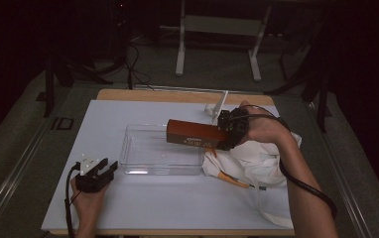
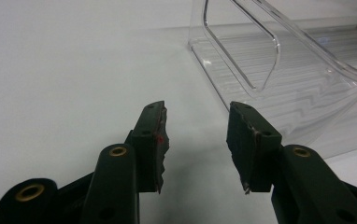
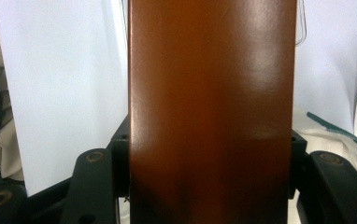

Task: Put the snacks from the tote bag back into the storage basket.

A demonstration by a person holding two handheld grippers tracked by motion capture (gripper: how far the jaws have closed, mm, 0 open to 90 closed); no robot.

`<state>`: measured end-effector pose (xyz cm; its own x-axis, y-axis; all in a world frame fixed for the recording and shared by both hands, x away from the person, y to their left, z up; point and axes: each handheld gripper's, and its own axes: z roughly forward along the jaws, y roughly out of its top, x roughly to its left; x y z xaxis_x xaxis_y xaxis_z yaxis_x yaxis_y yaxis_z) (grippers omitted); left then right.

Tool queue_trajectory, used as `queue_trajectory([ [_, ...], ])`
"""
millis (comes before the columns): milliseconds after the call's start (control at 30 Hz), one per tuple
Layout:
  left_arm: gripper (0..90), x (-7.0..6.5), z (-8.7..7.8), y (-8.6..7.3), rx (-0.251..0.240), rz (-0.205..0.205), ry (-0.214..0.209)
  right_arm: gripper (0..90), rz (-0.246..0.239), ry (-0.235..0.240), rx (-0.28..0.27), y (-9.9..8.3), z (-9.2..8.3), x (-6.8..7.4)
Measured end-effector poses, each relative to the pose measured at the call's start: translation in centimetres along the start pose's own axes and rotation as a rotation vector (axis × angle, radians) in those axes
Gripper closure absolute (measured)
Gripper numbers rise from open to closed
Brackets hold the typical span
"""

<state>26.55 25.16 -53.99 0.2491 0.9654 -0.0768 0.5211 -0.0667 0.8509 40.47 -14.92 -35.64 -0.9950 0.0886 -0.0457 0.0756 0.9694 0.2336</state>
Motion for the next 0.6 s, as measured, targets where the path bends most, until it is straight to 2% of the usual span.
queue_trajectory([
  [600, 57.7, 0.0, 0.0, 0.0, 0.001, 0.000, 0.000, 43.3, -0.040, 0.012, 0.005, 1.9, 1.4, 0.3],
])
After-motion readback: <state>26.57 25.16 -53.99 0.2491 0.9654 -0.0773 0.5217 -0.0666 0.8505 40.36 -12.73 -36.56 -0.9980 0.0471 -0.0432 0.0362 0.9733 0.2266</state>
